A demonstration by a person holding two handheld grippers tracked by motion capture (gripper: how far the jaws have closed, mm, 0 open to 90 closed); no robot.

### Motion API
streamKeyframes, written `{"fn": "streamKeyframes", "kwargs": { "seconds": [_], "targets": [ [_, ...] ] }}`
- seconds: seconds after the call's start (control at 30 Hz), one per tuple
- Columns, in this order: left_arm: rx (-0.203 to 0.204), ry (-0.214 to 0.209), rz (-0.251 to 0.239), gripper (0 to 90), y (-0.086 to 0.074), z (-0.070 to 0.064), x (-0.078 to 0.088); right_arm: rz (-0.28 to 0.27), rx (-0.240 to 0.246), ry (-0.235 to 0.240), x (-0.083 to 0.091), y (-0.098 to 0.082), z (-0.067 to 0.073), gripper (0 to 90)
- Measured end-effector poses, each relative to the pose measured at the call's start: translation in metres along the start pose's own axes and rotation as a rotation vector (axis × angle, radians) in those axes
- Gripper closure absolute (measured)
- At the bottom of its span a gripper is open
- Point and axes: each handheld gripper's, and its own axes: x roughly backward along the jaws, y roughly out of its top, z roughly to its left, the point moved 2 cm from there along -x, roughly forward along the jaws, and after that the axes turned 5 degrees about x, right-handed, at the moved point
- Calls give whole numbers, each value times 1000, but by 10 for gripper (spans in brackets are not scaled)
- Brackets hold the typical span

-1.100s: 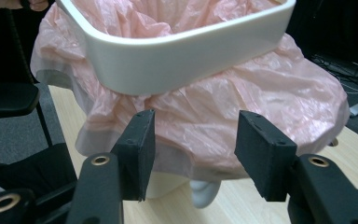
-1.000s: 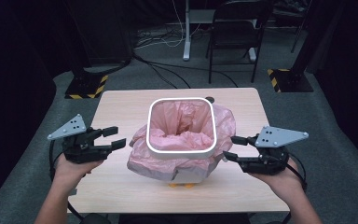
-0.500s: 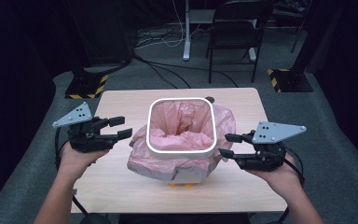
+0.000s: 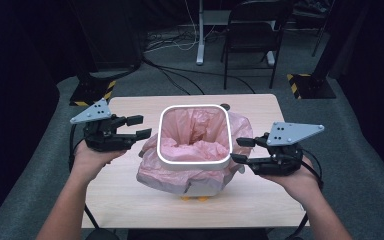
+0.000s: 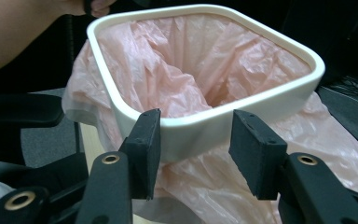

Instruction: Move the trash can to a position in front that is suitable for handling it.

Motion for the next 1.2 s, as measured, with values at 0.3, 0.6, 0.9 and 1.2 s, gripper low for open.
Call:
{"fn": "streamKeyframes", "kwargs": {
  "seconds": [0.3, 0.6, 0.9, 1.2],
  "targets": [
    [30, -5, -9, 500, 11, 10, -4, -18, 7, 45, -2, 9, 2, 527],
    [23, -1, -5, 468, 21, 15, -17, -27, 29, 78, -7, 14, 8, 528],
    [-1, 3, 17, 442, 26, 14, -31, -37, 54, 104, -14, 17, 14, 556],
    [-17, 6, 47, 460, 27, 16, -49, -28, 69, 130, -21, 16, 19, 609]
  ]
}}
